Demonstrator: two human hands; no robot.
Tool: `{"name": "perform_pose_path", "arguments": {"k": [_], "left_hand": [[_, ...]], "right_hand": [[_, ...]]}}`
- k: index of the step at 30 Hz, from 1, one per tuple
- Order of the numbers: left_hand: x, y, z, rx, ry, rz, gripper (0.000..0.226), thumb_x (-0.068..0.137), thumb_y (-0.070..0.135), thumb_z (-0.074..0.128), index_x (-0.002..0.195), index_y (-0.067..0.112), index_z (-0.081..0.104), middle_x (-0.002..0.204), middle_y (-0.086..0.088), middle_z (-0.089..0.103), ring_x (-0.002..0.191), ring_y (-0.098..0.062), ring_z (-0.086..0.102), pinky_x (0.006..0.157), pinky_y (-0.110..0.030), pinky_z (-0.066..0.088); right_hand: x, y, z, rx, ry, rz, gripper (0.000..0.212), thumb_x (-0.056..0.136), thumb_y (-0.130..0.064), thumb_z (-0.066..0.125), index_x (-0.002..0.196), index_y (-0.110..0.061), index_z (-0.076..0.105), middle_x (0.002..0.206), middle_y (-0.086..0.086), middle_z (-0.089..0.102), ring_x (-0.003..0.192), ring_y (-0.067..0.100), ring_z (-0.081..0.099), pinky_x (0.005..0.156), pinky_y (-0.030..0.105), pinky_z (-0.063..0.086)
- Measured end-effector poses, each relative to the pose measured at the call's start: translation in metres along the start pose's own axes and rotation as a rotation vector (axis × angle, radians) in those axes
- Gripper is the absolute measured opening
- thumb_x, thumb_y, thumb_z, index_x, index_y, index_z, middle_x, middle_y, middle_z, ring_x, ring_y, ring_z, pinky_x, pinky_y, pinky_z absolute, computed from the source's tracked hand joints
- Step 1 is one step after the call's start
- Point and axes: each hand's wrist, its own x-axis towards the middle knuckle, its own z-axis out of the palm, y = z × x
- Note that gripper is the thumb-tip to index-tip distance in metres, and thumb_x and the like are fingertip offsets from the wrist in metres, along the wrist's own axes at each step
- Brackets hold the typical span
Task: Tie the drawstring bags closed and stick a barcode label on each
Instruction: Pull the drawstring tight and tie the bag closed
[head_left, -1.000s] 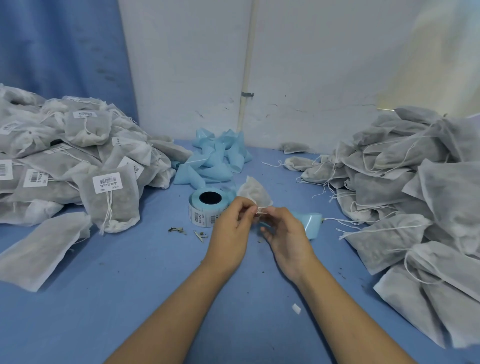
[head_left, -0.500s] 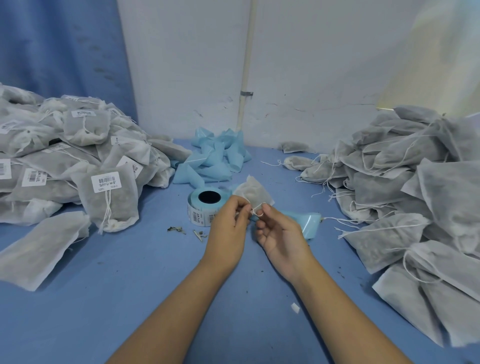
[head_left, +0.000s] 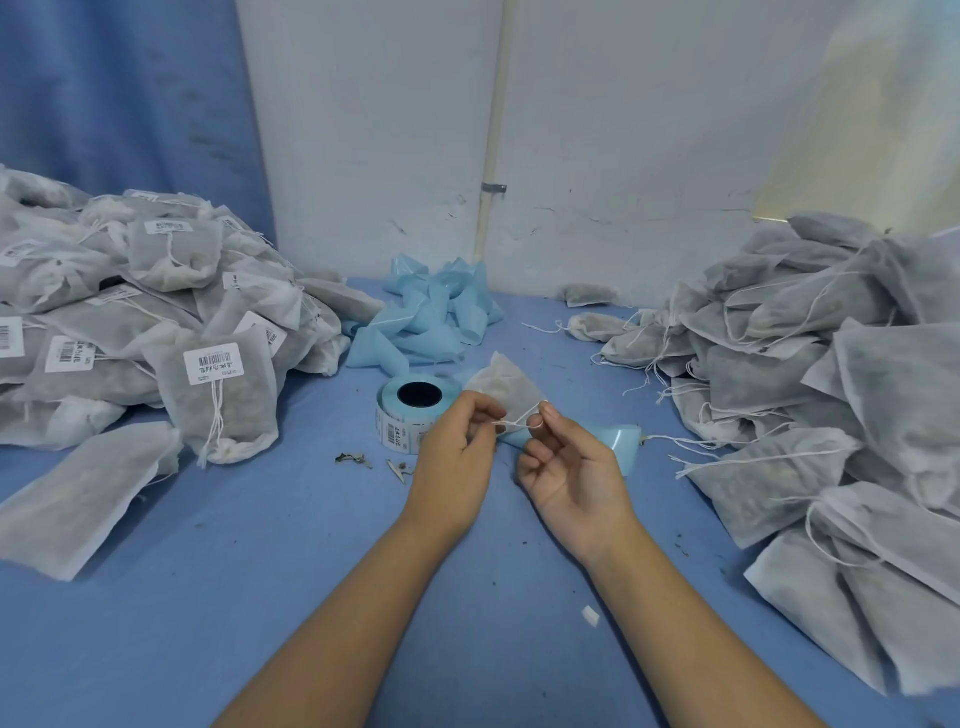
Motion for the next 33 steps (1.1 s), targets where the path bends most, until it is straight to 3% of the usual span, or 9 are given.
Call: {"name": "perform_pose_path", "arguments": {"k": [4, 7, 9, 12, 16, 22, 25, 29, 33], "left_hand": [[-0.004, -0.006, -0.003, 0.391, -0.104, 0.228, 0.054, 0.080, -0.006, 0.046, 0.125, 0.022, 0.054, 0.125, 0.009, 0.055, 0.112, -0.009, 0.050, 0.089, -0.029, 0.046], [-0.002, -0.003, -0.002, 0.645, -0.047, 0.363, 0.063, 0.080, -0.004, 0.052, 0.138, 0.020, 0.046, 0.144, 0.008, 0.044, 0.118, -0.013, 0.042, 0.082, -0.035, 0.049], [0.001, 0.001, -0.002, 0.752, 0.014, 0.408, 0.063, 0.075, -0.004, 0.062, 0.134, 0.016, 0.052, 0.144, 0.001, 0.046, 0.111, -0.021, 0.048, 0.070, -0.037, 0.049], [0.005, 0.002, -0.005, 0.833, 0.060, 0.499, 0.045, 0.060, -0.008, 0.074, 0.102, 0.006, 0.070, 0.124, -0.011, 0.063, 0.094, -0.037, 0.059, 0.060, -0.038, 0.052], [0.009, 0.004, -0.007, 0.694, 0.126, 0.530, 0.030, 0.063, -0.013, 0.067, 0.090, 0.000, 0.065, 0.093, -0.012, 0.067, 0.089, -0.027, 0.056, 0.072, -0.032, 0.043], [0.014, 0.018, -0.010, 0.226, 0.258, 0.343, 0.033, 0.082, -0.008, 0.049, 0.109, 0.010, 0.055, 0.099, 0.002, 0.053, 0.076, -0.002, 0.041, 0.072, -0.005, 0.034], [0.018, 0.025, -0.012, 0.124, 0.330, 0.352, 0.036, 0.081, -0.008, 0.047, 0.106, 0.017, 0.054, 0.099, 0.003, 0.056, 0.075, 0.006, 0.046, 0.069, -0.005, 0.035], [0.024, 0.031, -0.018, -0.002, 0.392, 0.316, 0.047, 0.082, -0.009, 0.046, 0.107, 0.030, 0.055, 0.107, 0.007, 0.058, 0.090, -0.003, 0.054, 0.072, -0.008, 0.039], [0.031, 0.029, -0.026, -0.037, 0.337, 0.211, 0.045, 0.081, -0.010, 0.043, 0.105, 0.021, 0.066, 0.107, 0.004, 0.064, 0.090, -0.009, 0.057, 0.076, -0.015, 0.043]], "right_hand": [[-0.004, -0.002, -0.001, 0.046, -0.122, 0.032, 0.007, 0.074, -0.016, 0.068, 0.067, -0.016, 0.068, 0.069, -0.003, 0.057, 0.054, 0.007, 0.047, 0.053, 0.018, 0.046], [-0.006, -0.003, 0.001, 0.056, -0.238, 0.064, 0.018, 0.061, -0.017, 0.084, 0.065, -0.016, 0.066, 0.066, -0.004, 0.054, 0.056, 0.007, 0.049, 0.057, 0.019, 0.047], [-0.008, -0.005, 0.002, 0.058, -0.291, 0.079, 0.030, 0.050, -0.017, 0.091, 0.064, -0.016, 0.064, 0.064, -0.004, 0.053, 0.057, 0.008, 0.050, 0.059, 0.020, 0.047], [-0.010, -0.006, 0.003, 0.063, -0.358, 0.103, 0.033, 0.048, -0.017, 0.092, 0.063, -0.016, 0.062, 0.063, -0.005, 0.052, 0.058, 0.009, 0.051, 0.061, 0.021, 0.048], [-0.010, -0.006, 0.003, 0.067, -0.388, 0.113, 0.034, 0.048, -0.016, 0.091, 0.062, -0.017, 0.060, 0.062, -0.005, 0.050, 0.059, 0.009, 0.052, 0.062, 0.021, 0.048], [-0.005, -0.013, 0.010, -0.103, -0.040, -0.092, 0.003, 0.067, -0.016, 0.068, 0.069, -0.015, 0.066, 0.066, -0.002, 0.058, 0.047, 0.006, 0.048, 0.048, 0.016, 0.044], [-0.004, -0.012, 0.013, -0.258, 0.051, -0.209, 0.009, 0.071, -0.013, 0.070, 0.079, -0.013, 0.066, 0.069, -0.005, 0.065, 0.056, 0.004, 0.055, 0.058, 0.015, 0.048], [-0.003, -0.004, 0.020, -0.354, 0.142, -0.298, 0.012, 0.082, -0.009, 0.070, 0.073, -0.017, 0.068, 0.074, -0.010, 0.069, 0.069, -0.001, 0.062, 0.074, 0.018, 0.048], [-0.005, -0.003, 0.025, -0.286, 0.108, -0.245, 0.016, 0.085, -0.007, 0.067, 0.073, -0.016, 0.066, 0.082, -0.002, 0.072, 0.076, 0.009, 0.068, 0.068, 0.021, 0.055]]}}
